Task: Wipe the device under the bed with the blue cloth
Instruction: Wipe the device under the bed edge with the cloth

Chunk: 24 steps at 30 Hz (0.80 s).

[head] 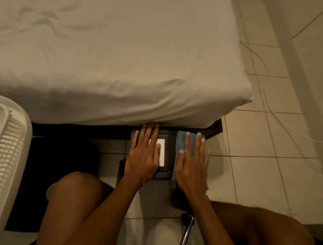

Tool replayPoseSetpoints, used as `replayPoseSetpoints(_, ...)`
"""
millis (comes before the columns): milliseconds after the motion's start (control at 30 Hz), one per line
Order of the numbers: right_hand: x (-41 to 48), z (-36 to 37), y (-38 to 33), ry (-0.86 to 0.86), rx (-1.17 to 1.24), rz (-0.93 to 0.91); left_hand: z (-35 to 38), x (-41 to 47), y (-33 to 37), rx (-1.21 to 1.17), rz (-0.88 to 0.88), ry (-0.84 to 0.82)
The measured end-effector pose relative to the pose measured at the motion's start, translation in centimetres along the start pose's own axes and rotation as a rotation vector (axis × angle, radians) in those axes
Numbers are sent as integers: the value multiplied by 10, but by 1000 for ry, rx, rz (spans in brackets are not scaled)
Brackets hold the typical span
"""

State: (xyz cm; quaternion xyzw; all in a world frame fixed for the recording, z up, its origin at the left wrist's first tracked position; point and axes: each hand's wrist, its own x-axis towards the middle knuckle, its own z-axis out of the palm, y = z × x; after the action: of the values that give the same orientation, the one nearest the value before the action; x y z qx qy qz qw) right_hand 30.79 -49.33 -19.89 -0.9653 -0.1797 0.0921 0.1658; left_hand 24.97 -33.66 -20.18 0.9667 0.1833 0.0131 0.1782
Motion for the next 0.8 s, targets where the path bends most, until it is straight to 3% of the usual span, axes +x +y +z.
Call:
replayPoseSetpoints(67,-13,2,-5,23,-3,53,0,1,-1,-1,5,1)
replayPoseSetpoints(233,-22,7,-10,-1,-34,-67,-1,2,1,4,-7,2)
replayPoseSetpoints(400,-10,1,-12,14,3,15,-2,1,0,16,4,12)
replayPoseSetpoints(567,-5,-4,-3,-60,18,-89,-3,1,2,8,6,11)
replayPoseSetpoints(667,21,-10,-2,-12,87,31,-1,2,1,27,9,15)
replayPoseSetpoints(800,-24,0,-11,-16,63,-39,-2,2,0,28,-2,10)
